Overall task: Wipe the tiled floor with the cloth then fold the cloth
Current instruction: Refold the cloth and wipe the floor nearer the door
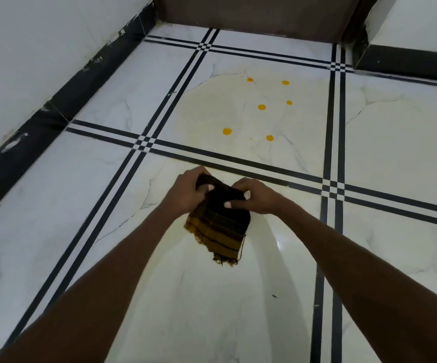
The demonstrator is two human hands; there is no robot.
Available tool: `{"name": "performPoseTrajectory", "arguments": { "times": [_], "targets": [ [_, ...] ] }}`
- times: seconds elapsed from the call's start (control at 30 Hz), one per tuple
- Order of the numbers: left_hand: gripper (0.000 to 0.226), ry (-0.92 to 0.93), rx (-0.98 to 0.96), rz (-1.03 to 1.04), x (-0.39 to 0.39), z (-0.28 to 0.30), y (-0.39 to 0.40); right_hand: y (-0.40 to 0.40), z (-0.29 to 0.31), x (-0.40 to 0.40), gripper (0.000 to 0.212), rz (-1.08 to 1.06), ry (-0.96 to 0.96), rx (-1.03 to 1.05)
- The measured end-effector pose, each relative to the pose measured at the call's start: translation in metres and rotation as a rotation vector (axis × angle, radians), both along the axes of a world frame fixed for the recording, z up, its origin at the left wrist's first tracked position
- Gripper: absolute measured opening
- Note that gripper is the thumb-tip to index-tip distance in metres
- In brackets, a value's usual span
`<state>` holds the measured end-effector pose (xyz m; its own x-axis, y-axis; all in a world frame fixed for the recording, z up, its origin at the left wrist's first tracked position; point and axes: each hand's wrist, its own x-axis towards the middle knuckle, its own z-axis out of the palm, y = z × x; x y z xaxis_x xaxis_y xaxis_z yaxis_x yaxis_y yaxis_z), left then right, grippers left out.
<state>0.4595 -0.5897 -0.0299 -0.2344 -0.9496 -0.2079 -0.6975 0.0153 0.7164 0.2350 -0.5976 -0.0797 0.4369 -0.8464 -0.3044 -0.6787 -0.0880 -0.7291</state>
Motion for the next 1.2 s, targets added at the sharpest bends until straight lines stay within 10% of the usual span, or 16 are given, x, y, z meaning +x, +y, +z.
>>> {"name": "performPoseTrajectory", "arguments": {
  "times": [0.43,0.57,0.83,1.2],
  "targets": [
    [0.013,0.102,-0.458,-0.177,-0.027,0.124,-0.072,-0.041,0.146,-0.049,0.031,-0.29,-0.264,-0.246],
    [0.017,0.059,-0.497,-0.235,-0.035,0.145,-0.081,-0.036,0.156,-0.049,0.065,-0.241,-0.379,-0.13],
    [0.013,0.035,-0.391,-0.262,-0.023,0.121,-0.08,-0.032,0.121,-0.058,0.023,-0.196,-0.117,-0.099],
    [0.018,0.141,-0.265,-0.07,-0.03,0.057,-0.071,-0.036,0.109,-0.075,0.019,-0.247,0.316,-0.336]
  ]
}}
